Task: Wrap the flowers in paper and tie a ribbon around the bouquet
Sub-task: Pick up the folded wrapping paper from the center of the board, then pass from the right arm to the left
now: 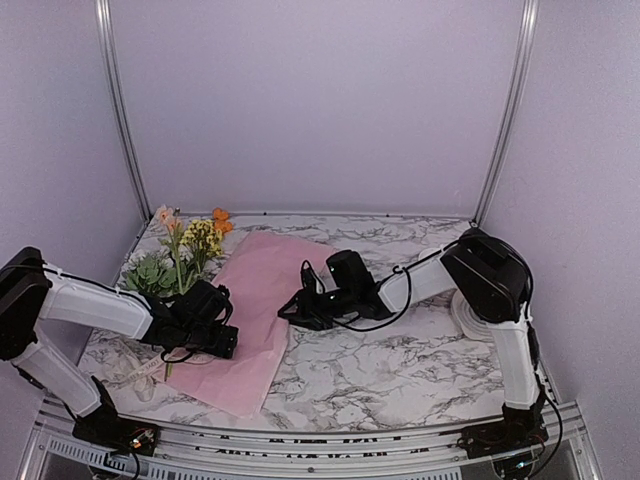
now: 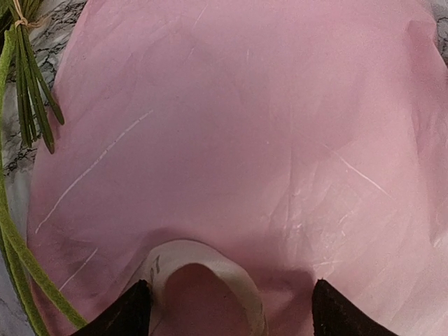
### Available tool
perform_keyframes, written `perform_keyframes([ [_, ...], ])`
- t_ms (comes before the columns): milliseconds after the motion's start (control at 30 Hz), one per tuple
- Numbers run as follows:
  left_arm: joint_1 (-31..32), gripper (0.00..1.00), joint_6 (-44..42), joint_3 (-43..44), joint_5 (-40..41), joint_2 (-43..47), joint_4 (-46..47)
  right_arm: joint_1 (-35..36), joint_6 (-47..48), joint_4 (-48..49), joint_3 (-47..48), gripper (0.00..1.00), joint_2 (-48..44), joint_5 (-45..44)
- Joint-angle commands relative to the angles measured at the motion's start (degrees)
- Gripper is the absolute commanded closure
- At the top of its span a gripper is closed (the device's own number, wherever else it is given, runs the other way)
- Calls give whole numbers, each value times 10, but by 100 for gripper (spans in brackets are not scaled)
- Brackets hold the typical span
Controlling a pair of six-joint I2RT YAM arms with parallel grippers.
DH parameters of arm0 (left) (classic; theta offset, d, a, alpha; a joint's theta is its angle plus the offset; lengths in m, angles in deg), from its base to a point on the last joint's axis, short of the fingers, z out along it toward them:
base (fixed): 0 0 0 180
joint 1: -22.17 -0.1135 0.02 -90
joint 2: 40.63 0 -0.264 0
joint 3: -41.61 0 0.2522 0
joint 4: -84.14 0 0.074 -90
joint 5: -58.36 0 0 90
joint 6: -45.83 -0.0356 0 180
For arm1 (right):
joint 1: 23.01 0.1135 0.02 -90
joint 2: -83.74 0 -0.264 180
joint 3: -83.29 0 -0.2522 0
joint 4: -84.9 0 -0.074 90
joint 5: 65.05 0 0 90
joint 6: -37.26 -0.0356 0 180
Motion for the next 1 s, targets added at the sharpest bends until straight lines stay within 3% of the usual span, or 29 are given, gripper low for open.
perform_keyframes([
  [0,4,21,-6,-25,-31,-2,7,9,-33,52,25,59,11,19],
  [67,4,21,-12,-30,-39,1,20,10,-38,60,31,64,13,20],
  [300,4,21,-34,-31,-38,40,40,12,-57,88,37,100,11,14],
  [500,46,23,-70,-28,3,159,55,12,-48,89,21,100,-33,-9],
  [667,105,15,-124,-21,-13,255,90,17,-16,65,5,100,-98,-65],
  [767,141,3,-132,-1,2,260,77,18,-7,61,-4,100,-134,-105],
  [967,220,1,-133,96,179,174,10,51,22,40,-10,100,-195,-189],
])
